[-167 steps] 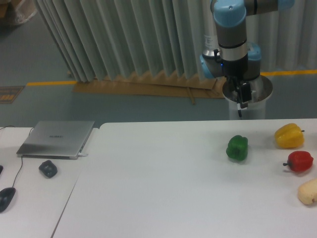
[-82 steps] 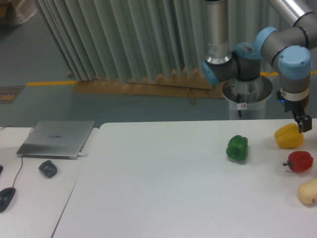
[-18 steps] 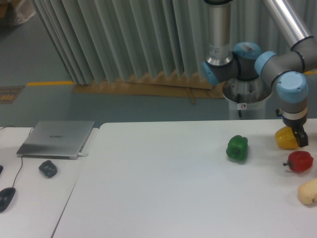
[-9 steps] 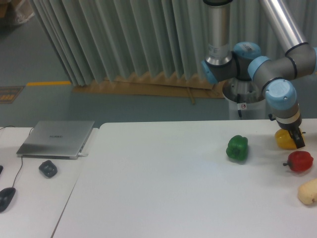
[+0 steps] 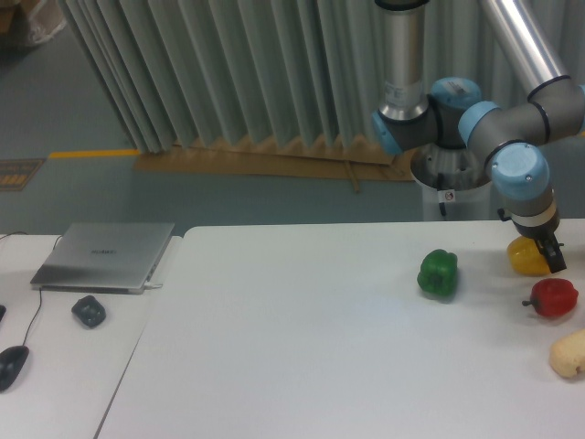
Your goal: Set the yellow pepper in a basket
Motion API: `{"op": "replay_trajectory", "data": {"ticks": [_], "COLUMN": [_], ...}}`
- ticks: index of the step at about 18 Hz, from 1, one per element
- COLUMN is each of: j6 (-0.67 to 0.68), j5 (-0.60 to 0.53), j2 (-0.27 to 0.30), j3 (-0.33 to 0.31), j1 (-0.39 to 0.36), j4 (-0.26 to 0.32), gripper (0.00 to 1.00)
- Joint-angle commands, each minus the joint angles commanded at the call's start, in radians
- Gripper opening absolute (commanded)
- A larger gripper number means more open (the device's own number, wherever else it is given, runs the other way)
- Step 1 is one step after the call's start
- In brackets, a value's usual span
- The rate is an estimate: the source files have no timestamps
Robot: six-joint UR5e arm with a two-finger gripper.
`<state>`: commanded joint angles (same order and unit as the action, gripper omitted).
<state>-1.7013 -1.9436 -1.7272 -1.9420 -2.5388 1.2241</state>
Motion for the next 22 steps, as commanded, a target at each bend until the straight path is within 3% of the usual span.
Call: {"op": "replay_trajectory", "data": {"ticks": [4,5,6,7,12,13,22], "j6": [0.044,0.060,0.077,0.072,0.077,0.068,0.072], "j5": [0.009,0.008,0.002,0.000,-0.003,-0.006,-0.023], "j2": [0.003,0.003,0.006,0.006,0.000,0.000,0.000], "j3": [-0.012,-0.012,-0.012,-0.011,-0.009,-0.009,0.000], "j1": [0.006,0.012,0.018,0.018,0.020,0.018,0.026], "j4": [-0.002,-0.002,-0.002,-0.002,0.000,0.000,-0.002], "gripper": [1.00,0.85,0.19,0.00,0.00,0.99,1.00]}}
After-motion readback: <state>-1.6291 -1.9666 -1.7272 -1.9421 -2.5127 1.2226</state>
